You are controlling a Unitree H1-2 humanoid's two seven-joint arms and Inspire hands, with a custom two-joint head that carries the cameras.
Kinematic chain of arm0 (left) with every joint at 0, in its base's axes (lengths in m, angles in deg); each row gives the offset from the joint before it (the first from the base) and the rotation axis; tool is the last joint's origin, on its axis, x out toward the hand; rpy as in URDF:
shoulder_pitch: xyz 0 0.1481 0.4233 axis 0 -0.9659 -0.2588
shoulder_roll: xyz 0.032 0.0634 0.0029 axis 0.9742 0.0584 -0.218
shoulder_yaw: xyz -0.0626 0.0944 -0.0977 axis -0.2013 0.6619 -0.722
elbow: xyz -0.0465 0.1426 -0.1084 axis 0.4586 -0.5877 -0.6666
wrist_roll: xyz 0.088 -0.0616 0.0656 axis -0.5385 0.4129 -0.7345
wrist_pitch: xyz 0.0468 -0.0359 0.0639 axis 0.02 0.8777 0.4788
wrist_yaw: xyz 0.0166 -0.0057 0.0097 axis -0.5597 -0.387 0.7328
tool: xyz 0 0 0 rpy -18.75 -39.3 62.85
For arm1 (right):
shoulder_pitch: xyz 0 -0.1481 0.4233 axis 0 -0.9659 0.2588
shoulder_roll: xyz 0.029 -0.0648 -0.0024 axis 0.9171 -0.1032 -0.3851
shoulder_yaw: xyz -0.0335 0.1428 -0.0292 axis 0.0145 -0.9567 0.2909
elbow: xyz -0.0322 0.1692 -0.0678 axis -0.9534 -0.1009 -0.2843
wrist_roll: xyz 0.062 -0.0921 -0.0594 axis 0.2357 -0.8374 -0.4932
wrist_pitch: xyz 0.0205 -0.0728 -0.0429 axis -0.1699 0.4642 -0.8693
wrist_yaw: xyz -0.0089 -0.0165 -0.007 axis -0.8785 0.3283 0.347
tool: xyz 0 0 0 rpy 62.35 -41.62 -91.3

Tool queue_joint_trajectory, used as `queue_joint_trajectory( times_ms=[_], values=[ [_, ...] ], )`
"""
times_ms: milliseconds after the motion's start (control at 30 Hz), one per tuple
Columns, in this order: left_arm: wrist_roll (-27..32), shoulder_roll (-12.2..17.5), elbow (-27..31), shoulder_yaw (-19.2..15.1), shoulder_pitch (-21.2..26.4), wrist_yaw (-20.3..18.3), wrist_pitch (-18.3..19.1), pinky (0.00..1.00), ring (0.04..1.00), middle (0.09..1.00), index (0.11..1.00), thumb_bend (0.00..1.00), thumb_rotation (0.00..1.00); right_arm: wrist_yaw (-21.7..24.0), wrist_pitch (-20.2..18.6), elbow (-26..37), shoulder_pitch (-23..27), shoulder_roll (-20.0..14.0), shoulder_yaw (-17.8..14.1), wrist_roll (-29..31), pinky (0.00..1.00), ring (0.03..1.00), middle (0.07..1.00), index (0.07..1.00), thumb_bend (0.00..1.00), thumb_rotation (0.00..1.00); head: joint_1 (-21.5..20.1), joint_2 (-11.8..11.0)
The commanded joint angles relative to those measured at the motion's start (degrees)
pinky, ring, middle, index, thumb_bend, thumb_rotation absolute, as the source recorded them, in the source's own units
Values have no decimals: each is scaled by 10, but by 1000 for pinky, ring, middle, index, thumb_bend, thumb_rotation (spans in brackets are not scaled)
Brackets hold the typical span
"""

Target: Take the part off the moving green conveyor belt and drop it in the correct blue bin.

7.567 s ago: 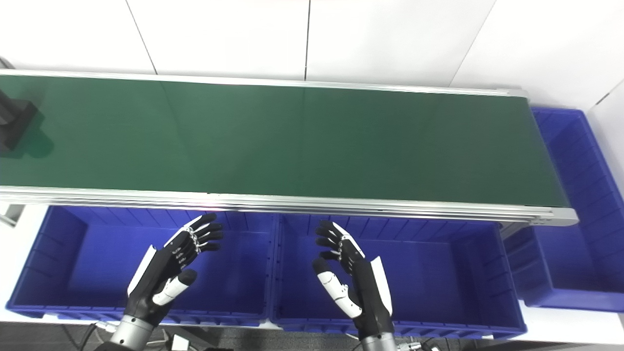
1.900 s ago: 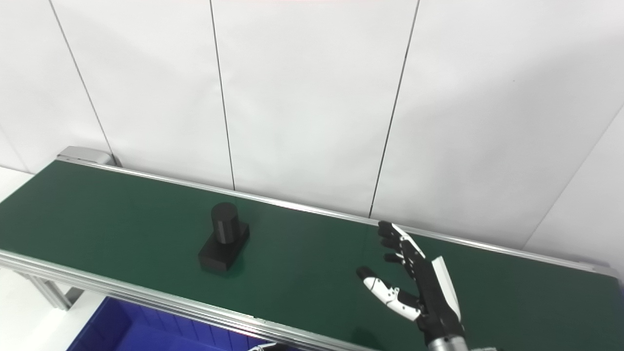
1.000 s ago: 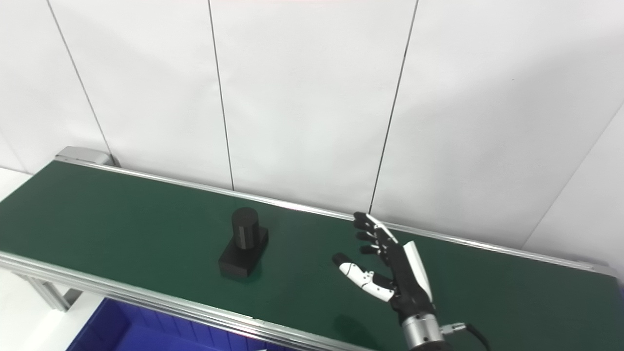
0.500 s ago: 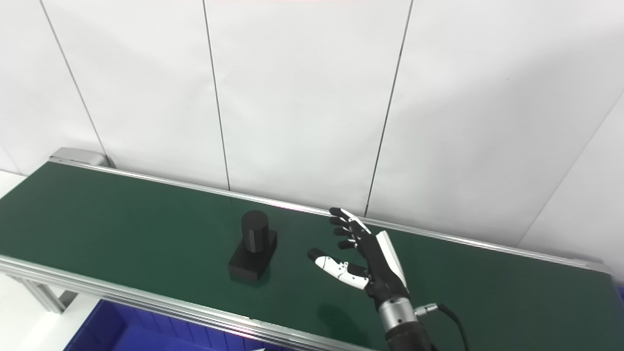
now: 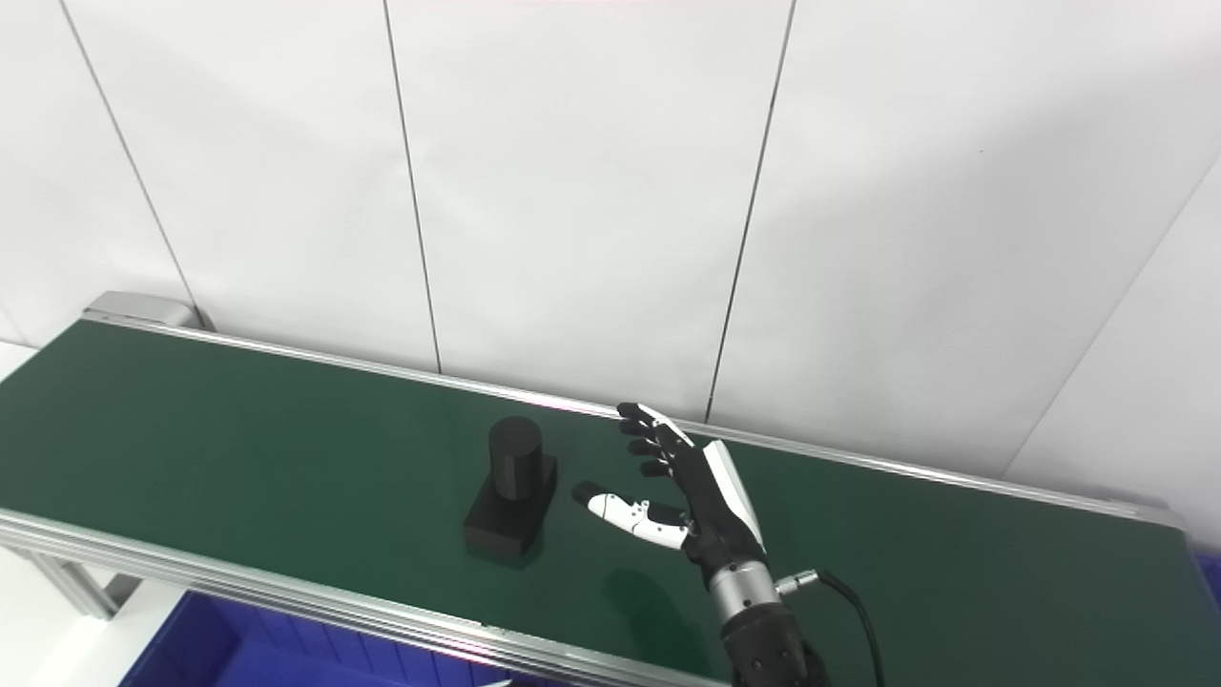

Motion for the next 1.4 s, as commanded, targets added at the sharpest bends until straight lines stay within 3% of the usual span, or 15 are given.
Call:
queue_joint_trajectory(
  times_ms=[0, 467, 1100, 1367],
  values=[
    [9, 1, 24, -3, -4, -3, -24, 699, 752, 787, 834, 896, 665, -10, -8, 2, 31, 13, -1, -1, 763, 814, 839, 861, 628, 342, -3, 3],
    [11, 0, 35, -9, -11, -10, -24, 709, 758, 793, 842, 905, 693, -38, 3, -55, 50, 26, 1, -11, 757, 816, 841, 846, 683, 253, -23, 18],
    [13, -3, 35, -11, -11, -15, -24, 715, 762, 795, 848, 907, 703, -95, 41, -176, 95, 26, 22, -37, 741, 814, 835, 844, 760, 243, -37, 20],
    [10, -7, 36, -10, -13, -14, -24, 713, 761, 795, 847, 895, 703, -115, 35, -222, 117, 32, 28, -41, 761, 822, 830, 845, 775, 244, -36, 19]
  ],
)
